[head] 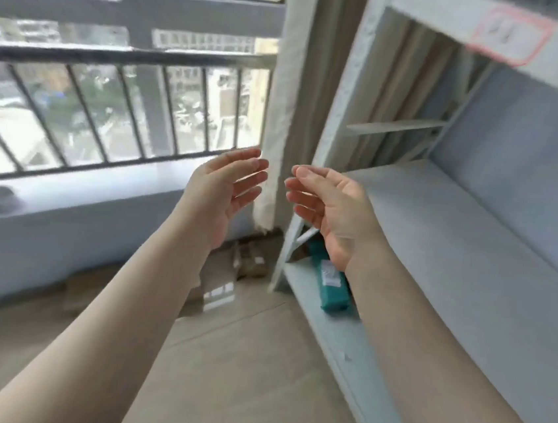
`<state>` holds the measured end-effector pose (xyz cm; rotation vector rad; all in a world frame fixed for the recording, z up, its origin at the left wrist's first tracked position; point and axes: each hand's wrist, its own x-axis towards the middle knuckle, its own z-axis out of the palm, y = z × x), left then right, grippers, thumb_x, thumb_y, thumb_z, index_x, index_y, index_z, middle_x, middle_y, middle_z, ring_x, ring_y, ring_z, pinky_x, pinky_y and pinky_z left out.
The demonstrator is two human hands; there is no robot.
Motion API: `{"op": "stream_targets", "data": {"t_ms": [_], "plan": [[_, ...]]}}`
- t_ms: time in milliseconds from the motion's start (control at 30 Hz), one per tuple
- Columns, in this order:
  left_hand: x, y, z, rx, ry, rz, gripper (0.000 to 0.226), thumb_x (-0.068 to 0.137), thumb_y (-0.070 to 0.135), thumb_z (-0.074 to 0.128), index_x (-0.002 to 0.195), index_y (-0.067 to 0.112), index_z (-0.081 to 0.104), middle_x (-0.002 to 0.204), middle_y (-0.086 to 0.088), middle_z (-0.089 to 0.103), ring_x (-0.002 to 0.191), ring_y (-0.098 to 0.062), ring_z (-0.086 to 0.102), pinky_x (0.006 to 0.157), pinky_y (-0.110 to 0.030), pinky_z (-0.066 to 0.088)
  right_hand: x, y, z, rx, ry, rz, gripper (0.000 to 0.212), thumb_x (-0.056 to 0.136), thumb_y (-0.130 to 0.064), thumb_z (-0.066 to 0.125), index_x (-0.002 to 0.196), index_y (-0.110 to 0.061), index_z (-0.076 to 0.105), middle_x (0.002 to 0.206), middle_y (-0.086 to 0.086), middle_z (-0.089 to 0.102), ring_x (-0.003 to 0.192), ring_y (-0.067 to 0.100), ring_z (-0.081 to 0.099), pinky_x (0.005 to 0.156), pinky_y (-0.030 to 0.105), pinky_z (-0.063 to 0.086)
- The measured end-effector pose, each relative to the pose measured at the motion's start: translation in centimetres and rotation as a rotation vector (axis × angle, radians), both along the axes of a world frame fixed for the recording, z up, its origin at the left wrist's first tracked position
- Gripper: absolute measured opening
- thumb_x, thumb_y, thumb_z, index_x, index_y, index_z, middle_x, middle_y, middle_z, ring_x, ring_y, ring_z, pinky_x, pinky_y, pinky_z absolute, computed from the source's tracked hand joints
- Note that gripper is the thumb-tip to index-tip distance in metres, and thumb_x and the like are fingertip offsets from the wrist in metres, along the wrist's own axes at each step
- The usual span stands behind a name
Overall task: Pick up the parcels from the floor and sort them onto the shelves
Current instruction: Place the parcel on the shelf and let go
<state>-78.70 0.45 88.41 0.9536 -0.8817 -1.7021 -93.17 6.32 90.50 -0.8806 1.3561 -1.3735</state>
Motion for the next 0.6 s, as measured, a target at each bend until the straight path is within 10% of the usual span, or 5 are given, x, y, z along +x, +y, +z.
{"op": "stream_targets", "data": {"t_ms": [600], "plan": [[41.5,18.8,-18.3,0.554,-0.17,0.511,0.013,0.089,0.007,0.066,0.098,0.017,0.066,0.098,-0.003,0.071,0.094,-0.017,0.067,0.088,-0.025,0.051,39.1,6.6,-20.2,0.571,0.054,0.534,0.011,0.088,-0.022,0.067,0.095,-0.014,0.066,0.083,0.002,0.07,0.076,0.015,0.065,0.073,0.024,0.052]]}}
